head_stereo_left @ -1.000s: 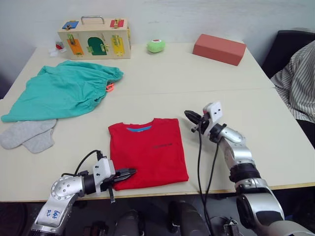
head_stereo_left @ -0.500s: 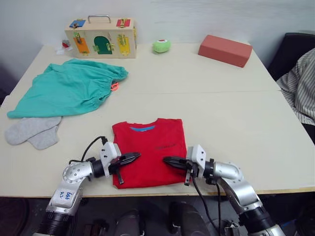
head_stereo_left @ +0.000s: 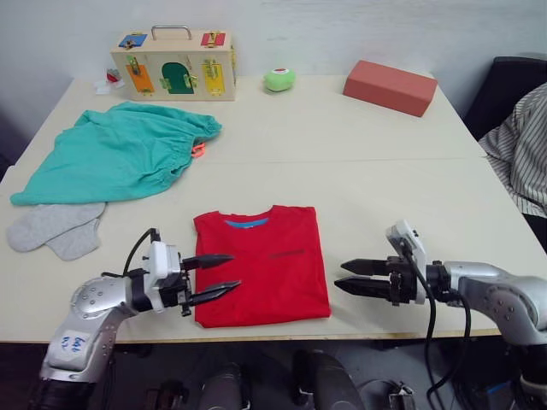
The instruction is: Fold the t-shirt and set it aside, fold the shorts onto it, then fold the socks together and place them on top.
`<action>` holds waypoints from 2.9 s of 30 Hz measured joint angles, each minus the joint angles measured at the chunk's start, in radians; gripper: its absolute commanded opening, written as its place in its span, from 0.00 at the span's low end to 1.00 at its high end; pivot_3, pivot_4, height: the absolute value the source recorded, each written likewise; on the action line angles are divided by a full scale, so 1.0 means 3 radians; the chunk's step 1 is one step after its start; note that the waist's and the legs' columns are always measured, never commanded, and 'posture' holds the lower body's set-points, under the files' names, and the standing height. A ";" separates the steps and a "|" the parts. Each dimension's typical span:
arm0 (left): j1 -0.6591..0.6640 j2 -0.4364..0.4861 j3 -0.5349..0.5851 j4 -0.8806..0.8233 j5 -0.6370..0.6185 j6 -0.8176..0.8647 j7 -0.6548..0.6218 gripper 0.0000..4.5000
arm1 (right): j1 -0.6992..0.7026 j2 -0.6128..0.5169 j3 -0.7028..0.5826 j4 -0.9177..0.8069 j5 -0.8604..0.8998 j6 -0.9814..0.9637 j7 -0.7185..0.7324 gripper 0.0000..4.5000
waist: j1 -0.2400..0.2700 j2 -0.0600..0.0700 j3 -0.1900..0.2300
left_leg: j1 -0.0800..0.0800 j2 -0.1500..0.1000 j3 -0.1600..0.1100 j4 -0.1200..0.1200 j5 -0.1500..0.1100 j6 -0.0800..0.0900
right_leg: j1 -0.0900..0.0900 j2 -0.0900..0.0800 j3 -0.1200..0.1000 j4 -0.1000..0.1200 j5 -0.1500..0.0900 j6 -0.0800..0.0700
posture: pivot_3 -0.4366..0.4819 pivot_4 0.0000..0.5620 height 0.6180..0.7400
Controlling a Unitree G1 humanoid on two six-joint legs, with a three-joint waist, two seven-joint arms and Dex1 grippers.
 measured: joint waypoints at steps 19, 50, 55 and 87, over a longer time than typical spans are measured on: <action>0.0225 -0.0010 0.0265 0.0038 -0.0224 -0.0331 -0.0555 1.00 | -0.1068 0.1028 0.0361 0.0952 -0.0232 0.0964 -0.0375 0.40 | -0.0028 -0.0004 -0.0003 | -0.0003 0.0008 0.0001 -0.0001 0.0002 -0.0010 | -0.0001 0.0010 -0.0005 0.0000 0.0000 -0.0001 | 0.48 0.27 1.00; -0.0057 -0.0032 0.0326 0.0173 -0.0259 -0.0246 -0.0555 1.00 | -0.0633 -0.1342 0.0134 0.3167 -0.1780 -0.1496 0.1105 0.00 | 0.0002 0.0016 0.0008 | -0.0027 -0.0006 0.0021 0.0010 -0.0006 0.0003 | -0.0004 0.0007 0.0000 -0.0043 0.0012 0.0039 | 0.48 0.27 1.00; -0.0062 0.0006 0.0343 0.0184 -0.0263 -0.0203 -0.0600 1.00 | -0.0999 -0.1271 0.0213 0.3771 -0.2196 -0.2023 0.1099 0.00 | -0.0008 0.0016 0.0009 | -0.0012 -0.0005 0.0026 0.0007 -0.0004 -0.0012 | -0.0002 0.0007 0.0008 -0.0030 0.0011 0.0036 | 0.48 0.27 1.00; 0.0907 0.0071 0.1859 0.0893 -0.0097 -0.0109 0.0207 1.00 | 0.0871 -0.0202 -0.1236 0.1031 -0.1516 -0.4147 0.1039 0.99 | -0.0064 0.0006 0.0026 | 0.0003 0.0011 0.0039 -0.0002 -0.0016 -0.0039 | -0.0007 0.0013 0.0026 -0.0016 0.0005 0.0028 | 0.48 0.27 1.00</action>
